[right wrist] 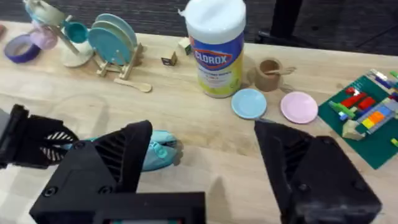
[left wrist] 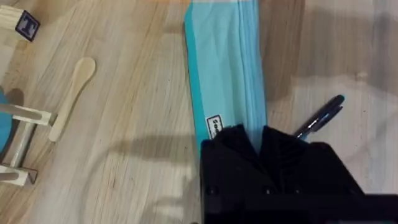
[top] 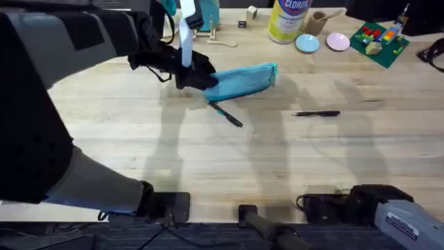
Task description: Unzip the bag, pick up the pens from the table one at a time and place them inside, then zip the bag closed.
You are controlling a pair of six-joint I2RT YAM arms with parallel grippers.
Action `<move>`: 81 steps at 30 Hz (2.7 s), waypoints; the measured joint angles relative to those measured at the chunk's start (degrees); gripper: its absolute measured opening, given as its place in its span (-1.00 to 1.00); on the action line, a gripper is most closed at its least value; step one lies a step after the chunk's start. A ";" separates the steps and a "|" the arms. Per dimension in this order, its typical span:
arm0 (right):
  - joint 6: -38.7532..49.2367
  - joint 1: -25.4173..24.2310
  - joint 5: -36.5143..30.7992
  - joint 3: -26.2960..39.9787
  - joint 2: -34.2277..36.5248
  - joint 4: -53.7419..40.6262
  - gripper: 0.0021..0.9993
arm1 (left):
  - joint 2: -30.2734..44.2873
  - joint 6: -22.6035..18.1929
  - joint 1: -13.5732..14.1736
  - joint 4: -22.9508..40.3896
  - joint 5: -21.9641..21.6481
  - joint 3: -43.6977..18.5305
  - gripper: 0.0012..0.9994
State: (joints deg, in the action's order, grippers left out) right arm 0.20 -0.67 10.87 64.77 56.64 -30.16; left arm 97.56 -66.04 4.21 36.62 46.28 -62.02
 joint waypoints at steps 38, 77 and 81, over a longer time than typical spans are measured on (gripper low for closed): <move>23.73 0.00 16.16 0.22 12.85 -8.25 0.99 | 0.00 0.00 0.00 0.00 0.00 0.00 -0.91; 47.20 -15.65 29.05 3.56 13.11 -18.85 0.99 | 0.00 0.00 0.00 -0.05 0.00 0.00 -0.92; 56.37 -15.65 31.74 3.58 15.20 -21.74 0.99 | 0.00 0.00 0.00 -0.05 -0.01 0.00 -0.92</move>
State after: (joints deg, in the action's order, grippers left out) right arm 56.57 -16.32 42.60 68.36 71.85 -51.90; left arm 97.56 -66.04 4.21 36.58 46.28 -62.02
